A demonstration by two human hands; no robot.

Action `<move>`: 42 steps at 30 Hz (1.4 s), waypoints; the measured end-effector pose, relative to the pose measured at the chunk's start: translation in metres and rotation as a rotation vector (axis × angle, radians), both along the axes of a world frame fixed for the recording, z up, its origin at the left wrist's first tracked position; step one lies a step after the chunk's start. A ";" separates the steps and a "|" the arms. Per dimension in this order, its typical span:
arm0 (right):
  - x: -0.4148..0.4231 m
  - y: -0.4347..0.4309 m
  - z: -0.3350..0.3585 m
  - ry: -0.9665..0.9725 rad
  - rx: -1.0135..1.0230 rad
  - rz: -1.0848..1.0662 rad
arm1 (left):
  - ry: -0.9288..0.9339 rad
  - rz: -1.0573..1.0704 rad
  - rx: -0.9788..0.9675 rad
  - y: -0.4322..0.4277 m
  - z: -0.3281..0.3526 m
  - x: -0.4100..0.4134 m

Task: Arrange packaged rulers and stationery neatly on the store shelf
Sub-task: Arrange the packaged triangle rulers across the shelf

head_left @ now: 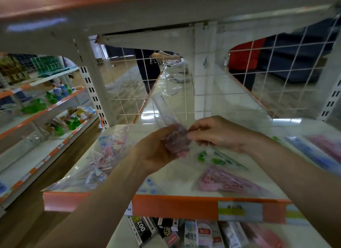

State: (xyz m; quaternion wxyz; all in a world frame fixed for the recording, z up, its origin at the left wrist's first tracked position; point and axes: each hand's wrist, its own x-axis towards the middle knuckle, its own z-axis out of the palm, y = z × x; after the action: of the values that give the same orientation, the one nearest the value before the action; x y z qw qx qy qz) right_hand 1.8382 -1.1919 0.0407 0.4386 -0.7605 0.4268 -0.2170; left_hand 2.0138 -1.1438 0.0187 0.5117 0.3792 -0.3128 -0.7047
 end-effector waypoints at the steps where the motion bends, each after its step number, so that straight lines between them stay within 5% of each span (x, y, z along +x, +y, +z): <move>1: -0.004 -0.001 0.000 -0.013 -0.002 -0.025 | -0.017 -0.021 -0.022 0.000 0.000 -0.003; 9: -0.025 -0.011 0.003 -0.320 0.128 -0.200 | -0.263 -0.299 -0.075 0.004 0.006 -0.031; 19: -0.107 0.004 0.013 -0.646 0.159 -0.446 | -0.076 -0.268 0.003 -0.025 0.014 -0.034; 26: -0.168 0.034 0.005 -0.500 0.150 -0.585 | -0.024 -0.211 0.019 -0.040 0.020 -0.084; 37: -0.270 0.087 -0.002 -0.599 -0.062 -0.904 | -0.069 -0.353 0.010 -0.057 0.021 -0.163; 42: -0.291 0.094 -0.019 -0.416 -0.264 -1.054 | -0.057 -0.439 0.036 -0.066 0.016 -0.191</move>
State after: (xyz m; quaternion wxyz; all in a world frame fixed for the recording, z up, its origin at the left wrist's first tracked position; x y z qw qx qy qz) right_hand 1.5475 -1.0980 0.0219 0.2473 -0.4349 0.6220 -0.6023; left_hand 1.8231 -1.2098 0.0348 0.3303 0.3310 -0.3896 -0.7935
